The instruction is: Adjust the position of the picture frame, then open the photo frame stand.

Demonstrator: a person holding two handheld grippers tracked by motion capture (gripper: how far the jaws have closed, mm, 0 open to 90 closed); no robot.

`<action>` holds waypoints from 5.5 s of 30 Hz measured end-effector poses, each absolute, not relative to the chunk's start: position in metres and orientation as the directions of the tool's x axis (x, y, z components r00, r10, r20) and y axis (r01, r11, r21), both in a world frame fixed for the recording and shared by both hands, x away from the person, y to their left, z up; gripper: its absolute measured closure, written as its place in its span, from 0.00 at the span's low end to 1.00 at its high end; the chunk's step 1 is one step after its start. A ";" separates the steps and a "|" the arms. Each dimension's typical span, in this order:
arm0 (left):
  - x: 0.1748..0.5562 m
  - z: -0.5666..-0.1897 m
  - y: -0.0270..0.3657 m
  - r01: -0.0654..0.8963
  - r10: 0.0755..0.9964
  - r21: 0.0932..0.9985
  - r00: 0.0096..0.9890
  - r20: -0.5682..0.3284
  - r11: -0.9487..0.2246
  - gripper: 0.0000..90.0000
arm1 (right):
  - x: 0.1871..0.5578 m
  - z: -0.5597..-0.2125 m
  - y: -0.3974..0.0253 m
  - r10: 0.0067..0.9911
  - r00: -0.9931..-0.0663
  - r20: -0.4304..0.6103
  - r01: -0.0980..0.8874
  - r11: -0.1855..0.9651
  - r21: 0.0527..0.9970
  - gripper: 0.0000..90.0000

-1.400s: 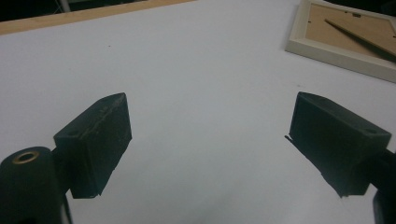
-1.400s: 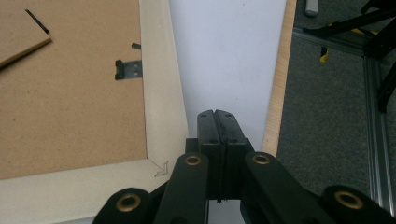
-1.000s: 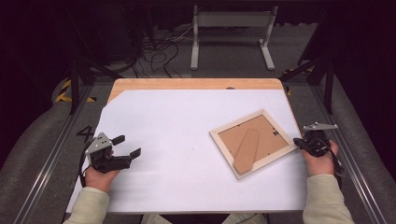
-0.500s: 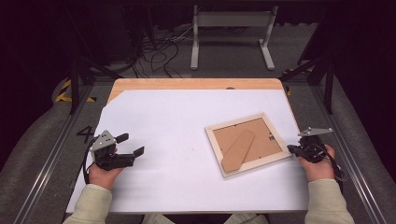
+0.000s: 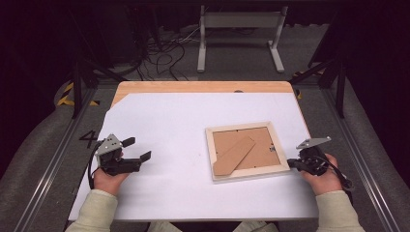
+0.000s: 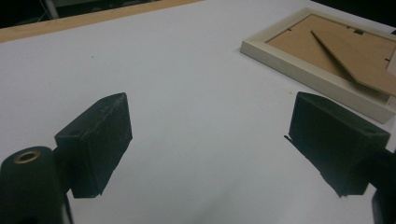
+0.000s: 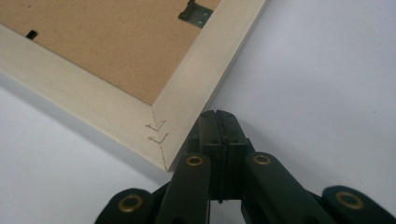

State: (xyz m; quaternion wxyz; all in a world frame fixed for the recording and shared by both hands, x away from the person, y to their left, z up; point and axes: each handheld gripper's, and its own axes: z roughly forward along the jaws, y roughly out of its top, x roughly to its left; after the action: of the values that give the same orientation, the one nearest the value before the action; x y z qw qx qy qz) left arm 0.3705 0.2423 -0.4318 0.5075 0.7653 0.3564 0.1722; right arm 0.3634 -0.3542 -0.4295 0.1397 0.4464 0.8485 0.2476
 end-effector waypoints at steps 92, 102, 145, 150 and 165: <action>0.369 -0.427 0.236 0.413 0.752 0.866 0.656 -0.067 -0.283 0.17 | 0.389 -0.415 -0.246 0.739 -0.669 -0.077 0.503 0.527 0.685 0.97; 0.360 -0.418 0.231 0.377 0.717 0.863 0.697 -0.025 -0.337 0.17 | 0.375 -0.396 -0.274 0.660 -0.742 -0.118 0.318 0.501 0.805 0.84; 0.347 -0.419 0.198 0.412 0.513 0.787 0.846 -0.143 -0.459 0.60 | 0.372 -0.393 -0.297 0.663 -0.748 -0.027 0.349 0.428 0.833 0.80; 0.348 -0.422 0.193 0.409 0.481 0.770 0.863 -0.153 -0.490 0.66 | 0.372 -0.394 -0.299 0.670 -0.743 -0.014 0.359 0.416 0.836 0.79; 0.351 -0.435 0.179 0.425 0.447 0.682 0.880 -0.158 -0.596 0.75 | 0.373 -0.396 -0.300 0.671 -0.742 -0.005 0.368 0.412 0.833 0.77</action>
State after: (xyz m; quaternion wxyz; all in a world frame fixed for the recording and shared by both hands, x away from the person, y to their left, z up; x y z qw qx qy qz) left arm 0.3507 0.1787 -0.4351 0.3776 0.8931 0.2442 0.0148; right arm 0.3733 -0.2996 -0.3959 0.1719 0.3157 0.8226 0.4406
